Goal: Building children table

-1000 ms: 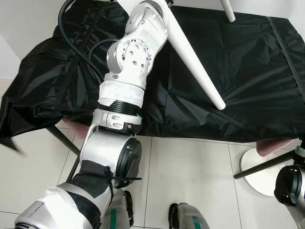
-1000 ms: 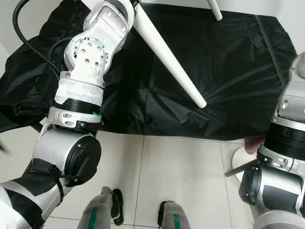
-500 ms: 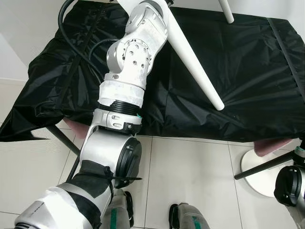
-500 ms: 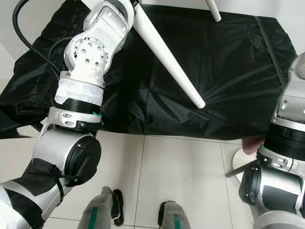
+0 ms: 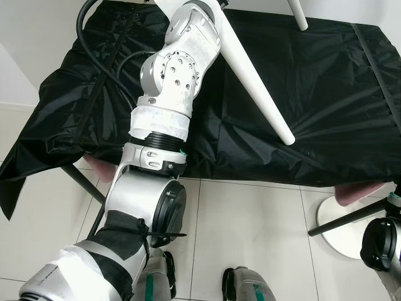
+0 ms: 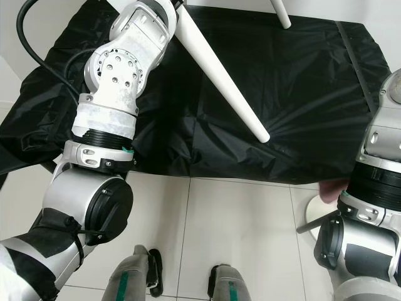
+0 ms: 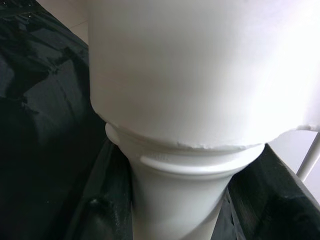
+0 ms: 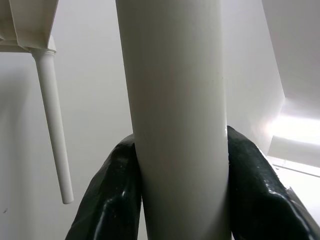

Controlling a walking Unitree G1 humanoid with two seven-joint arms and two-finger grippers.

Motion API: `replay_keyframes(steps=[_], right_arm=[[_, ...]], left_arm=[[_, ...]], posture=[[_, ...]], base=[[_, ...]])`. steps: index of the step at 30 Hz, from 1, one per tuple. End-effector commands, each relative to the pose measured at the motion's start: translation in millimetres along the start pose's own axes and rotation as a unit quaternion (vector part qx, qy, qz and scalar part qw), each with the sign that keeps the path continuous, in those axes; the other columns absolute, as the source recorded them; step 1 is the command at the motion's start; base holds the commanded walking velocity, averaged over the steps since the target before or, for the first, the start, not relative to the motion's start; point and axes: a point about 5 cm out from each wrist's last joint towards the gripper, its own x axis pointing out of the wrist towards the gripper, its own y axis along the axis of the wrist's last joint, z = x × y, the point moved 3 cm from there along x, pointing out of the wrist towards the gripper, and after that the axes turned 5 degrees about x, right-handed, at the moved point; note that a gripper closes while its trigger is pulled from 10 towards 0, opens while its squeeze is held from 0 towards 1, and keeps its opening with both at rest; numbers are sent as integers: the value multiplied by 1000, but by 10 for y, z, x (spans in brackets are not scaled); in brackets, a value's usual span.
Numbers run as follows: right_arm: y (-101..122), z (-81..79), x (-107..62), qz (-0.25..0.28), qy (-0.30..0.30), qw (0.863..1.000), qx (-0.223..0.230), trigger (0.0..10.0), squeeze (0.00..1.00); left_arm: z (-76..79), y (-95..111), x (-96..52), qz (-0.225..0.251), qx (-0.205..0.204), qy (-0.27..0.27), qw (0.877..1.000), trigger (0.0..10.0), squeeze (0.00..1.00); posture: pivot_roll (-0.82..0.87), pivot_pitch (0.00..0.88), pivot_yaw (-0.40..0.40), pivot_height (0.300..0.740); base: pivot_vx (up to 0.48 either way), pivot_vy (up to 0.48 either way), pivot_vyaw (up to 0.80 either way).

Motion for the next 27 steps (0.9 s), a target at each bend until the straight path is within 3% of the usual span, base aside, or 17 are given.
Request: replay_keyframes(steps=[1, 3, 4, 5, 6, 7, 8, 9, 10, 12, 13, 15, 16, 27], right_arm=[[-105, -368, -178, -26, 76, 997, 4, 10000, 0], [-105, -368, -178, -26, 76, 997, 4, 10000, 0], [-137, -322, -167, -38, 61, 997, 23, 10000, 0], [-137, -322, -167, -38, 61, 997, 23, 10000, 0], [-590, -597, -570, -169, 78, 974, 132, 10000, 0], [-874, -806, -961, -268, 81, 937, 207, 10000, 0], [-874, -806, -961, -268, 81, 937, 207, 10000, 0], [-1025, -946, -1251, -332, 80, 905, 253, 10000, 0], [-1085, -1020, -1404, -362, 79, 888, 274, 10000, 0], [-1085, -1023, -1401, -361, 80, 888, 274, 10000, 0], [-1084, -1027, -1399, -361, 81, 888, 274, 10000, 0], [-1084, -1027, -1399, -361, 81, 888, 274, 10000, 0], [-1087, -1028, -1394, -360, 81, 888, 275, 10000, 0], [-1123, -1013, -1402, -360, 75, 885, 286, 10000, 0]], left_arm=[[782, 202, -244, 47, -31, -256, 965, 0, 0], [782, 202, -244, 47, -31, -256, 965, 0, 0], [747, 232, -239, 55, -25, -250, 966, 0, 0], [747, 232, -239, 55, -25, -250, 966, 0, 0], [776, 193, -336, 49, 25, -276, 960, 10000, 1000], [797, 143, -413, 41, 62, -295, 953, 10000, 1000], [797, 143, -413, 41, 62, -295, 953, 10000, 1000], [814, 101, -465, 33, 89, -308, 946, 10000, 1000], [825, 73, -491, 28, 104, -316, 943, 10000, 1000], [825, 72, -490, 28, 106, -316, 942, 10000, 1000], [827, 70, -488, 28, 108, -316, 942, 10000, 59], [827, 70, -488, 28, 108, -316, 942, 10000, 59], [827, 60, -485, 25, 111, -316, 942, 10000, 0], [806, 50, -508, 22, 118, -312, 942, 10000, 0]], posture=[[-91, 172, -23, 740], [-91, 172, -23, 740], [-89, 0, 0, 740], [-89, 0, 0, 740], [37, 0, 0, 740], [37, 0, 0, 740], [37, 0, 0, 740], [37, 0, 0, 740], [37, 0, 0, 740], [37, 0, 0, 740], [37, 0, 0, 740], [37, 0, 0, 740], [40, 0, 0, 740], [38, 0, 0, 740]], base=[[0, 0, 0], [0, 0, 0], [0, 0, 0], [0, 0, 0], [0, 0, 0], [0, 0, 0], [0, 0, 0], [0, 0, 0], [0, 0, 0], [0, 0, 0], [0, 0, 0], [0, 0, 0], [0, 0, 0], [0, 0, 0]])
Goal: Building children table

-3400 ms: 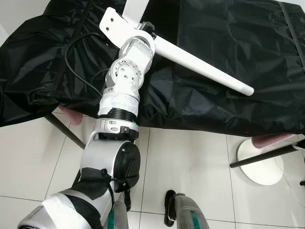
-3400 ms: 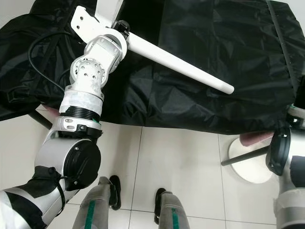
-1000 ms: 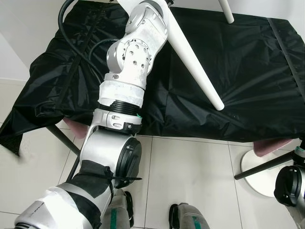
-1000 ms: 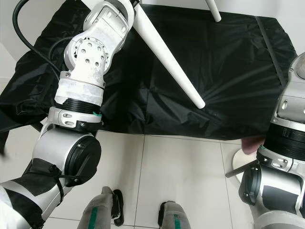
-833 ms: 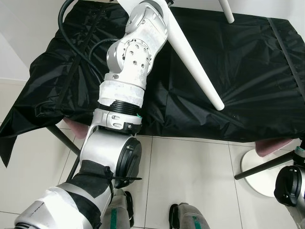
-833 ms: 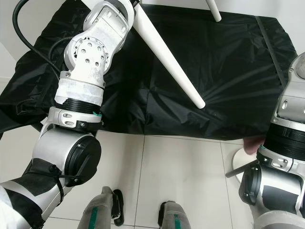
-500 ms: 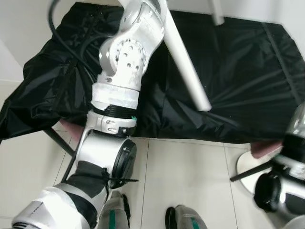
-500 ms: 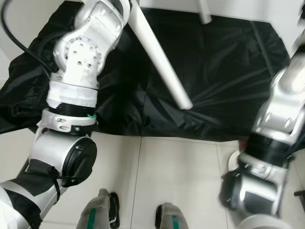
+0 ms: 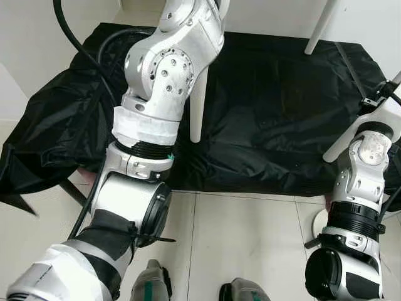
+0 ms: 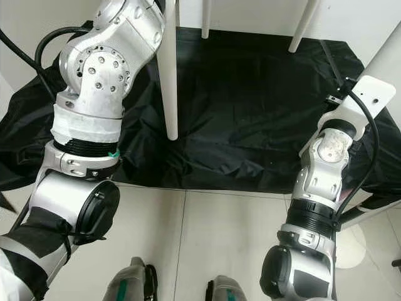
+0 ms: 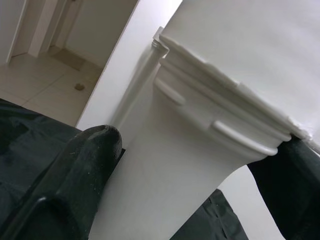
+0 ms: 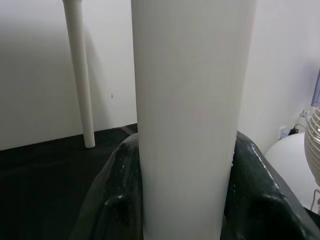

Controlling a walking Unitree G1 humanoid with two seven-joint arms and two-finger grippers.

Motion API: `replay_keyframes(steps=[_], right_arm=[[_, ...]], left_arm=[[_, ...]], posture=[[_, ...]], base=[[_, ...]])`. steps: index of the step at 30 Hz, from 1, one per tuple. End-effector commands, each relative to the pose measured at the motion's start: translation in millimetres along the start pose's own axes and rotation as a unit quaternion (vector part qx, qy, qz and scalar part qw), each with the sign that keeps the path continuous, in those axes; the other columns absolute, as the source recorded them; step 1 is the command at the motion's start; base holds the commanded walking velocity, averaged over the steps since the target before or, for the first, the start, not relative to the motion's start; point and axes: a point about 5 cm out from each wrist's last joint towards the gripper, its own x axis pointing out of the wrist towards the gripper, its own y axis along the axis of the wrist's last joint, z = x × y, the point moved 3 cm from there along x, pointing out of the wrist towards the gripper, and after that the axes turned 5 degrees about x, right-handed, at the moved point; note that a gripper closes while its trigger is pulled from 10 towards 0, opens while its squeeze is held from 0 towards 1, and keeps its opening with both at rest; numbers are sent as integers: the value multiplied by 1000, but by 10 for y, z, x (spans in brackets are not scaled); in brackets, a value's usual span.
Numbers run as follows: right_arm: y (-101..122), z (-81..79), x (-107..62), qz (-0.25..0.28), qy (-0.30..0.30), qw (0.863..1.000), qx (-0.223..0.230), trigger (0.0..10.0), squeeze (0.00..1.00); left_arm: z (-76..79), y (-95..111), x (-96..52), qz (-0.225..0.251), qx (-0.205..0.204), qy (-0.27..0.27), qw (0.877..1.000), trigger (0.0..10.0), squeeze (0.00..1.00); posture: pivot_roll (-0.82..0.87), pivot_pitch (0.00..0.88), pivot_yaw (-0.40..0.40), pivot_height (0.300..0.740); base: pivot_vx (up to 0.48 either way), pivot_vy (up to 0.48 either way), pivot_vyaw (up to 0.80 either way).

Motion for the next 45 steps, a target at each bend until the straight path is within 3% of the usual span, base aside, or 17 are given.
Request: replay_keyframes(steps=[1, 2, 3, 4, 7, 8, 45], right_arm=[[-297, -213, -105, -64, 48, 997, 11, 10000, 0], [-299, -215, -102, -65, 49, 997, 12, 10000, 0], [-299, -215, -102, -65, 49, 997, 12, 10000, 0], [-302, -220, -100, -65, 50, 997, 12, 10000, 0], [-305, -232, -100, -66, 51, 996, 12, 10000, 0], [-305, -235, -100, -67, 52, 996, 12, 10000, 0], [-305, -235, -100, -67, 52, 996, 12, 10000, 0]], left_arm=[[513, 17, -142, 12, 5, -226, 974, 10000, 98], [511, 18, -143, 12, 5, -226, 974, 10000, 894], [511, 18, -143, 12, 5, -226, 974, 10000, 894], [511, 23, -142, 13, 4, -226, 974, 10000, 1000], [521, 19, -148, 8, 10, -231, 973, 10000, 1000], [530, -3, -154, 1, 16, -234, 972, 10000, 1000], [530, -3, -154, 1, 16, -234, 972, 10000, 1000]], posture=[[38, 0, 0, 740], [38, 0, 0, 740], [38, 0, 0, 740], [38, 0, 0, 740], [37, 0, 0, 740], [37, 150, 53, 740], [37, 150, 53, 740]], base=[[0, 0, 0], [0, 0, 0], [0, 0, 0], [0, 0, 0], [0, 0, 0], [0, 0, 0], [0, 0, 0]])
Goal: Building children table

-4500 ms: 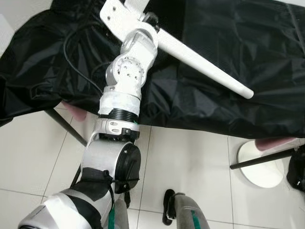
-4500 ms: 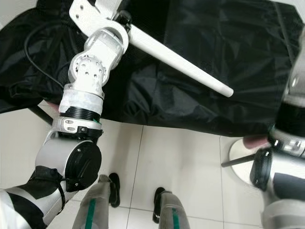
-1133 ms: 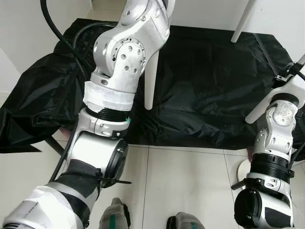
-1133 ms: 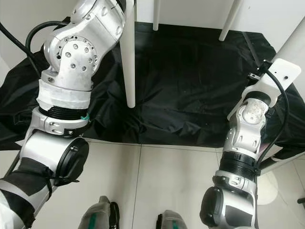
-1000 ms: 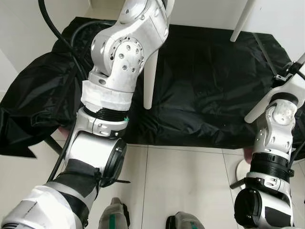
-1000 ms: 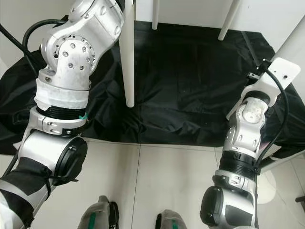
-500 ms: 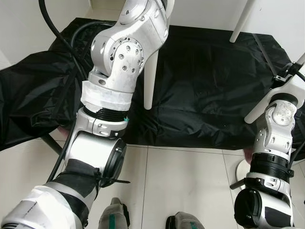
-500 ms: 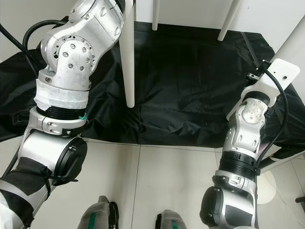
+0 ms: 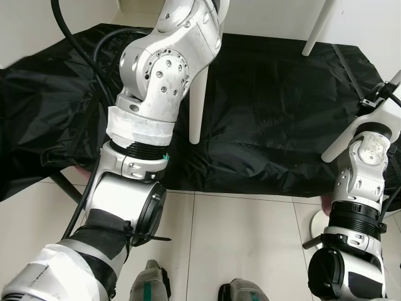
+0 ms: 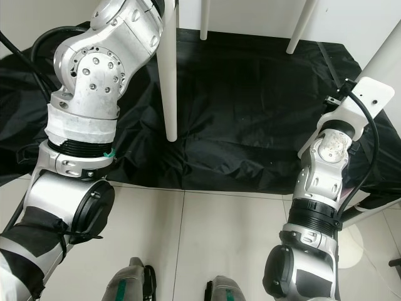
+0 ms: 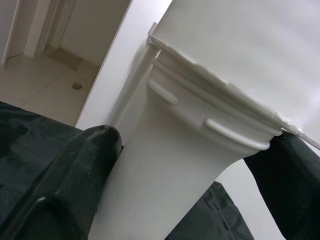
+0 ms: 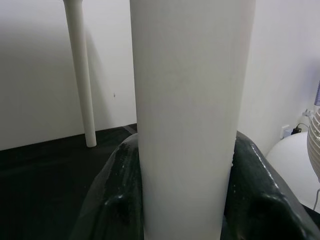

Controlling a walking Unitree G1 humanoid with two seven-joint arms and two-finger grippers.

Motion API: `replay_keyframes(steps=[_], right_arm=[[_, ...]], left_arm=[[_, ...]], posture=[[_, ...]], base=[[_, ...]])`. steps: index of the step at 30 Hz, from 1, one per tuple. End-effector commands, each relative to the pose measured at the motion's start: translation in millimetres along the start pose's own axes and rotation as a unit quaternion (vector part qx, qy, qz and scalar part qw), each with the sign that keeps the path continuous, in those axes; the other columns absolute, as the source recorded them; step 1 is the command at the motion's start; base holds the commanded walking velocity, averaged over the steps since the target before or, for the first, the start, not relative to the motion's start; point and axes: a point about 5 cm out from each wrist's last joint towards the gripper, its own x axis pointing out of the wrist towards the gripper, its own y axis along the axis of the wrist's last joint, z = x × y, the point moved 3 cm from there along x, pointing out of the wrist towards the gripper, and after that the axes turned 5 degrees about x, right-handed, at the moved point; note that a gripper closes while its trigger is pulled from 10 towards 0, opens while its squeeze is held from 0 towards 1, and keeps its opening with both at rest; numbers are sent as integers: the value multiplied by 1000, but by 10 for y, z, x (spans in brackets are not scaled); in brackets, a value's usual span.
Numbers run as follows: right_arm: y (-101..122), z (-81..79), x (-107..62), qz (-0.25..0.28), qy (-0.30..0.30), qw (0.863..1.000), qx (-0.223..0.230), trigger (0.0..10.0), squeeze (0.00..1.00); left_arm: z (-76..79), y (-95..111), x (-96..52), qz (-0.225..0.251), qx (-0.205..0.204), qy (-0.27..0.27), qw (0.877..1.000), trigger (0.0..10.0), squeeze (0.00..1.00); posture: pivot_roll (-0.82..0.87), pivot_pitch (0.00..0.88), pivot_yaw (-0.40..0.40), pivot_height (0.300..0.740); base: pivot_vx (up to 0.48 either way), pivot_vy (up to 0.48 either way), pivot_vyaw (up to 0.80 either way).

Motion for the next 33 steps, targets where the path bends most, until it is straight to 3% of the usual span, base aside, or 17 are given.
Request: replay_keyframes(steps=[1, 24, 25, 27, 29, 30, 31, 32, 33], right_arm=[[-279, -223, -114, -62, 45, 997, 8, 10000, 0], [-279, -223, -114, -62, 45, 997, 8, 10000, 0], [-273, -377, -119, -65, 92, 993, 20, 10000, 0], [-263, -565, -140, -69, 151, 985, 36, 10000, 0], [-264, -598, -144, -70, 161, 984, 39, 10000, 0], [-264, -593, -141, -70, 159, 984, 38, 10000, 816], [-261, -587, -137, -70, 157, 984, 43, 10000, 816], [-256, -579, -133, -68, 156, 984, 42, 10000, 1000], [-255, -576, -132, -68, 157, 984, 45, 10000, 1000]], left_arm=[[520, 16, -124, 16, 2, -224, 974, 10000, 1000], [520, 16, -124, 16, 2, -224, 974, 10000, 1000], [470, -152, -126, -20, 40, -215, 976, 10000, 0], [384, -339, -134, -57, 80, -199, 975, 10000, 0], [366, -375, -137, -64, 87, -196, 975, 10000, 0], [367, -374, -137, -64, 87, -196, 975, 10000, 0], [368, -374, -136, -64, 87, -196, 975, 10000, 0], [372, -372, -137, -63, 87, -197, 974, 10000, 0], [375, -371, -137, -63, 88, -197, 974, 10000, 0]], posture=[[37, 150, 53, 740], [37, 150, 53, 740], [41, 0, 0, 740], [40, 0, 0, 740], [40, 0, 0, 740], [39, 0, 0, 740], [40, 0, 0, 740], [40, 0, 0, 740], [39, 0, 0, 740]], base=[[0, 0, 0], [0, 0, 0], [0, 0, 0], [0, 0, 0], [0, 0, 0], [0, 0, 0], [0, 0, 0], [0, 0, 0], [0, 0, 0]])
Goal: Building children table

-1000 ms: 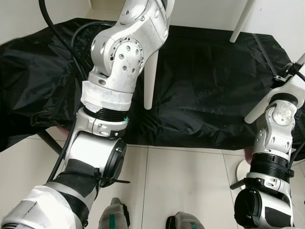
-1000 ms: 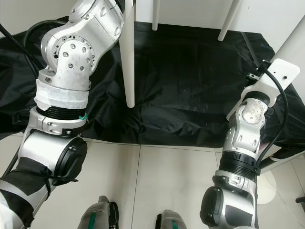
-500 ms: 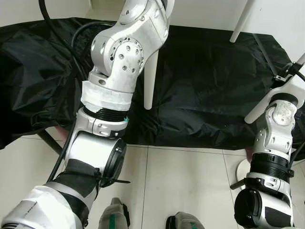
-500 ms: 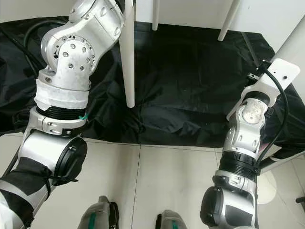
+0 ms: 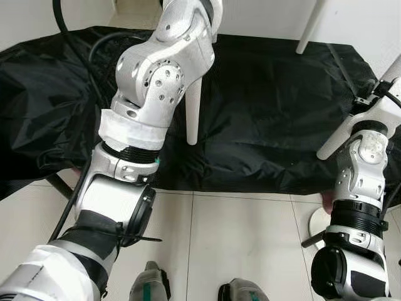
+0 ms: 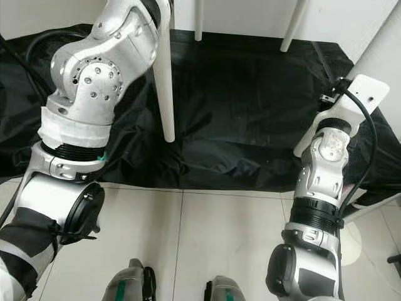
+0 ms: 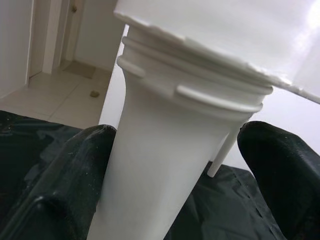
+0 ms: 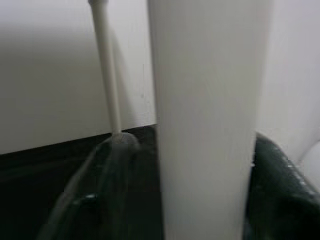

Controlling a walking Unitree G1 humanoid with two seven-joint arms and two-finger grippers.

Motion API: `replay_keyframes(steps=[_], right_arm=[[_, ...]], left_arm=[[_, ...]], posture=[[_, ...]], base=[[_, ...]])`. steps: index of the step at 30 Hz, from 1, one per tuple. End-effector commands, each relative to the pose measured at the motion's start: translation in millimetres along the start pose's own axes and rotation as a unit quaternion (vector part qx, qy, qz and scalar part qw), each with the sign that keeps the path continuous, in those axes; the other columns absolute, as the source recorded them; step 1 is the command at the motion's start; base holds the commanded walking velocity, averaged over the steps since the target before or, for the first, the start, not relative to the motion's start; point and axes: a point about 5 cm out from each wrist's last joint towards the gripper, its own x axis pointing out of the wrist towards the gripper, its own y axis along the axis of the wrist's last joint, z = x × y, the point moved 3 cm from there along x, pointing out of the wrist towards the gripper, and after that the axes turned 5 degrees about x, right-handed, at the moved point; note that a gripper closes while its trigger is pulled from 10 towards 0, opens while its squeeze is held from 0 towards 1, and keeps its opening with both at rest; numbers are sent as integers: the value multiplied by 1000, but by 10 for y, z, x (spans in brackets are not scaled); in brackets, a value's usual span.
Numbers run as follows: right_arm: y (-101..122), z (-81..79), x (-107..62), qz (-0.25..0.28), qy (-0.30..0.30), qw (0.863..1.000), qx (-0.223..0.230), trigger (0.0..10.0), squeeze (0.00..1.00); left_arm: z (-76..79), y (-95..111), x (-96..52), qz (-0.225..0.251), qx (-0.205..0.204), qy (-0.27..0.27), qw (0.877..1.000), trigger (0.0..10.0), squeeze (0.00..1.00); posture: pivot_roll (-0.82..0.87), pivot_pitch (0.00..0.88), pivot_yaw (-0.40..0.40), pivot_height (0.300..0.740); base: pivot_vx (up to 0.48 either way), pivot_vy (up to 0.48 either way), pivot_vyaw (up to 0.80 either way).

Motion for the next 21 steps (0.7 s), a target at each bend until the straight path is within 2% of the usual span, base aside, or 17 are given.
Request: replay_keyframes(steps=[1, 8, 13, 14, 15, 16, 17, 18, 20, 21], right_arm=[[-253, -423, -85, -57, 87, 994, 19, 10000, 1000], [-252, -429, -80, -57, 91, 994, 17, 10000, 1000], [-303, -401, -109, -65, 100, 993, 20, 10000, 1000], [-316, -392, -126, -67, 103, 992, 20, 10000, 0], [-323, -387, -136, -68, 105, 992, 20, 10000, 0], [-323, -387, -136, -68, 105, 992, 20, 10000, 0], [-334, -379, -150, -70, 108, 992, 19, 10000, 0], [-353, -363, -166, -71, 109, 991, 15, 10000, 0], [-378, -344, -186, -73, 113, 991, 8, 10000, 0], [-385, -339, -191, -73, 114, 991, 5, 10000, 0]], left_arm=[[500, -142, -109, -17, 11, -211, 977, 10000, 0], [505, -141, -106, -17, 11, -212, 977, 10000, 0], [487, -171, -117, -28, 27, -206, 978, 10000, 0], [466, -196, -118, -35, 34, -202, 978, 10000, 24], [452, -212, -118, -39, 38, -199, 978, 10000, 443], [452, -212, -118, -39, 38, -199, 978, 10000, 443], [434, -232, -117, -45, 50, -196, 978, 10000, 1000], [251, -431, -84, -61, 63, -188, 978, 10000, 1000], [-7, -701, -78, -81, 88, -180, 976, 10000, 1000], [-74, -765, -84, -86, 96, -178, 976, 10000, 1000]], posture=[[38, 0, 0, 740], [36, 0, 0, 740], [34, 0, 0, 740], [32, 0, 0, 740], [32, 0, 0, 740], [32, 0, 0, 740], [31, 0, 0, 740], [33, 0, 0, 740], [33, 0, 0, 740], [33, 166, 26, 740]], base=[[0, 0, 0], [0, 0, 0], [0, 0, 0], [0, 0, 0], [0, 0, 0], [0, 0, 0], [0, 0, 0], [0, 0, 0], [0, 0, 0], [0, 0, 0]])
